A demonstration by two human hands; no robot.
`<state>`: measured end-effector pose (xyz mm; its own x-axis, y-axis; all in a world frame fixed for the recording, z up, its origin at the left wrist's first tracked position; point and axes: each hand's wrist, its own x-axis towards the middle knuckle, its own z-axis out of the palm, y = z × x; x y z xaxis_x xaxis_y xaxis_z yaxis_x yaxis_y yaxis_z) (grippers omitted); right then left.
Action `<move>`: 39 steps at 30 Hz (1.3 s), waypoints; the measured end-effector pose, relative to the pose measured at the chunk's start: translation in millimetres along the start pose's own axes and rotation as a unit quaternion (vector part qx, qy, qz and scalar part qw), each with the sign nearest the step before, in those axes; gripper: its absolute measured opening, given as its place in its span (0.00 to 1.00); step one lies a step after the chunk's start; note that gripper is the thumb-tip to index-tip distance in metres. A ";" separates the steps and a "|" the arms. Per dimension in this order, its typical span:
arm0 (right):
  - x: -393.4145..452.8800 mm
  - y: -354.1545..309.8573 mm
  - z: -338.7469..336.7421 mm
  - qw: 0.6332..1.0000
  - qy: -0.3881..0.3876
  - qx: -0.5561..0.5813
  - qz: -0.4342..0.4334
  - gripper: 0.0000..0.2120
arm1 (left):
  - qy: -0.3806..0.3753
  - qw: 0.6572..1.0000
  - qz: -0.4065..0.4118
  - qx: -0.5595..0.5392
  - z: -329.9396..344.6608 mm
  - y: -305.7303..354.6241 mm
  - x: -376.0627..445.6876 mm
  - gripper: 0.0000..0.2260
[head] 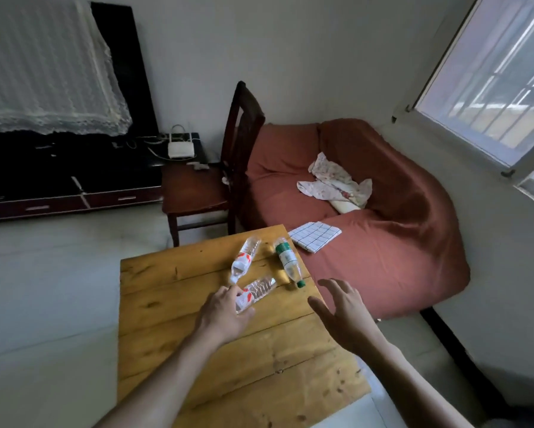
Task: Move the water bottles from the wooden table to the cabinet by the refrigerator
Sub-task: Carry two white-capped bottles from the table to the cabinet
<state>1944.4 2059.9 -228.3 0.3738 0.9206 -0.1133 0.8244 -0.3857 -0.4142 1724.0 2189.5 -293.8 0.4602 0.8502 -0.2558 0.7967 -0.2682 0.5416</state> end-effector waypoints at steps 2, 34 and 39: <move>25.6 17.6 6.6 0.999 -0.021 0.015 -0.028 0.27 | 0.012 0.999 -0.040 0.000 9.3 2.5 6.6 0.21; 193.2 141.2 196.2 0.968 -0.218 -0.004 -0.126 0.35 | 0.102 0.974 -0.197 -0.052 193.7 -87.0 116.0 0.18; 202.2 155.0 224.4 0.966 -0.232 -0.003 -0.115 0.34 | 0.124 0.969 -0.212 -0.002 207.0 -114.6 145.4 0.20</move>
<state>2052.4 2200.1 -518.1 -0.0494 0.9102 -0.4111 0.8662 -0.1659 -0.4713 1780.7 2250.1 -558.8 -0.0174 0.9664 -0.2564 0.8916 0.1311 0.4333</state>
